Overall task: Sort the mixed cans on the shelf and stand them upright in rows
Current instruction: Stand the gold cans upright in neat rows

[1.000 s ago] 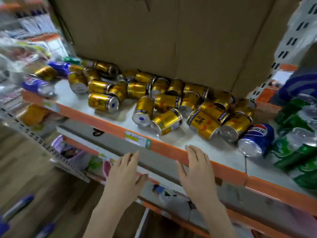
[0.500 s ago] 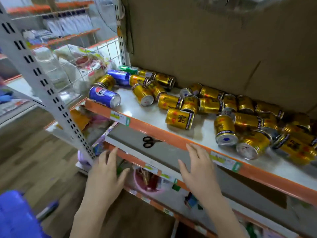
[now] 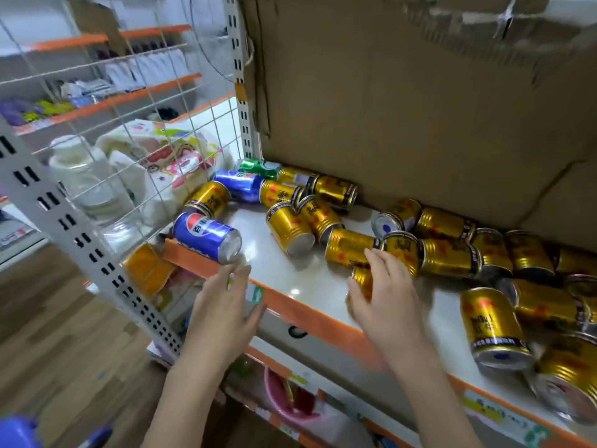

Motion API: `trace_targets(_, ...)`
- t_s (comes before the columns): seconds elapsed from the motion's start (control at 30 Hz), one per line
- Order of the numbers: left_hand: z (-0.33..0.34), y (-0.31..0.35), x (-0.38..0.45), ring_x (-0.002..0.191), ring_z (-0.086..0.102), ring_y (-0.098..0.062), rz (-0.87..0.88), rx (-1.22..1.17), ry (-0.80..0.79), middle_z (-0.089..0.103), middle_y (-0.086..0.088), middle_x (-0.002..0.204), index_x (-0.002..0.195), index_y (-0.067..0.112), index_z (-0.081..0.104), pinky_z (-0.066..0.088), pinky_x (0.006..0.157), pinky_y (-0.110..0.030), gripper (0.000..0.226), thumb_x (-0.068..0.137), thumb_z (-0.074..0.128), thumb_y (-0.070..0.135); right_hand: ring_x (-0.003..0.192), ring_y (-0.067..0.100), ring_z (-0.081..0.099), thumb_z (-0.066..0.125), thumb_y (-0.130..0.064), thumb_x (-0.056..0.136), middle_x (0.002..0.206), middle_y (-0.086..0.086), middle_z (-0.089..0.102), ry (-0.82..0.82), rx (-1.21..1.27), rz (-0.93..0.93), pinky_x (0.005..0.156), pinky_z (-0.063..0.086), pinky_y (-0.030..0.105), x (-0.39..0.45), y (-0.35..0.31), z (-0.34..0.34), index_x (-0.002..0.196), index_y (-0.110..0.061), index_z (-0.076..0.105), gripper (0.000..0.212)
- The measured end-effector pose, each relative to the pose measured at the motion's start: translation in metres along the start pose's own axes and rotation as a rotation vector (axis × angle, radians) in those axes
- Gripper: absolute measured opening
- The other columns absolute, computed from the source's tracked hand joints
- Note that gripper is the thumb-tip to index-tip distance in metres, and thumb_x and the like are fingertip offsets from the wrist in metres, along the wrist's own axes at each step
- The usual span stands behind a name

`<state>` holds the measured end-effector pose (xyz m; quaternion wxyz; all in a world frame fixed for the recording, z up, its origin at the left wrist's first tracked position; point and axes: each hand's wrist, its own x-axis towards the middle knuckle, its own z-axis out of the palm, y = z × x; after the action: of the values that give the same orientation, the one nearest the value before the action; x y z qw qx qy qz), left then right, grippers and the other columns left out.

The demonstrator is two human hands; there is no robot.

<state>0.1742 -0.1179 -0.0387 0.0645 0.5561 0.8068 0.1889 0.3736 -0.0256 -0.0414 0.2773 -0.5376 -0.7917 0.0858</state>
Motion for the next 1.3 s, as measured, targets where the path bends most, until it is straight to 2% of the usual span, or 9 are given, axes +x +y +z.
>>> trace_targets(0.23,-0.015,-0.014,0.066,0.113,0.048,-0.022,-0.011,0.107,0.063,0.051,-0.003,0.126,0.129,0.017,0.049,0.042,0.090,-0.031,0.050,0.084,0.064,0.033,0.117,0.028,0.046,0.063,-0.024,0.085,0.125,0.011,0.054,-0.043,0.036,-0.072,0.101,0.037,0.038,0.063,-0.019,0.031,0.128,-0.004,0.052,0.048)
trace_targets(0.37,-0.021,-0.040,0.091,0.119,0.047,-0.031,-0.026,0.123,0.049,0.050,-0.009,0.132,0.132,0.012,0.050,0.040,0.096,-0.042,0.058,0.081,0.067,0.034,0.122,0.025,0.044,0.062,-0.024,0.087,0.129,0.009,0.052,-0.076,0.084,-0.095,0.103,0.036,0.037,0.087,-0.039,0.049,0.131,-0.006,0.050,0.049)
trace_targets(0.5,-0.032,-0.064,0.117,0.128,0.037,-0.020,0.083,0.169,-0.070,0.046,0.002,0.136,0.137,0.021,0.045,0.030,0.106,-0.035,0.071,0.077,0.053,0.058,0.124,0.026,0.043,0.063,-0.024,0.086,0.130,0.009,0.052,-0.100,0.088,-0.109,0.104,0.034,0.037,0.111,-0.063,0.073,0.131,-0.007,0.050,0.050)
trace_targets(0.6,-0.039,-0.075,0.137,0.127,0.033,-0.015,0.129,0.185,-0.142,0.045,0.011,0.135,0.132,0.029,0.047,0.029,0.106,-0.032,0.089,0.062,0.030,0.081,0.113,0.033,0.051,0.060,-0.023,0.083,0.121,0.014,0.057,-0.062,0.099,-0.098,0.097,0.041,0.040,0.125,-0.078,0.091,0.123,-0.002,0.056,0.045)
trace_targets(0.7,-0.037,-0.072,0.155,0.128,0.030,-0.011,0.182,0.250,-0.207,0.044,0.015,0.135,0.133,0.033,0.044,0.023,0.104,-0.032,0.094,0.061,0.023,0.088,0.105,0.037,0.055,0.067,-0.018,0.078,0.113,0.018,0.060,-0.025,0.103,-0.085,0.091,0.045,0.042,0.137,-0.090,0.103,0.118,0.001,0.058,0.045)
trace_targets(0.8,-0.030,-0.069,0.162,0.126,0.035,-0.012,0.219,0.275,-0.253,0.042,0.014,0.137,0.137,0.033,0.035,0.019,0.103,-0.037,0.078,0.075,0.032,0.080,0.105,0.039,0.055,0.073,-0.012,0.075,0.113,0.020,0.060,-0.021,0.074,-0.063,0.089,0.046,0.045,0.148,-0.096,0.109,0.118,0.002,0.057,0.048)
trace_targets(0.9,-0.029,-0.079,0.165,0.131,0.029,-0.013,0.289,0.258,-0.319,0.034,0.013,0.143,0.143,0.034,0.022,0.016,0.108,-0.040,0.079,0.078,0.049,0.069,0.111,0.037,0.051,0.070,-0.014,0.079,0.119,0.019,0.058,-0.050,0.026,-0.049,0.094,0.042,0.043,0.151,-0.099,0.111,0.123,0.000,0.054,0.049)
trace_targets(1.0,-0.033,-0.093,0.169,0.135,0.021,-0.010,0.323,0.170,-0.339,0.027,0.012,0.146,0.146,0.033,0.017,0.014,0.110,-0.033,0.083,0.078,0.061,0.053,0.120,0.030,0.045,0.063,-0.019,0.086,0.129,0.014,0.052,-0.098,0.024,-0.018,0.101,0.036,0.037,0.151,-0.103,0.112,0.131,-0.003,0.048,0.050)
trace_targets(1.3,-0.033,-0.116,0.163,0.137,0.006,-0.007,0.346,0.070,-0.255,0.017,0.010,0.147,0.146,0.032,0.020,0.009,0.111,-0.025,0.082,0.079,0.064,0.049,0.119,0.023,0.047,0.060,-0.023,0.088,0.127,0.009,0.054,-0.147,0.008,-0.178,0.100,0.033,0.026,0.180,-0.125,0.118,0.131,-0.005,0.048,0.048)
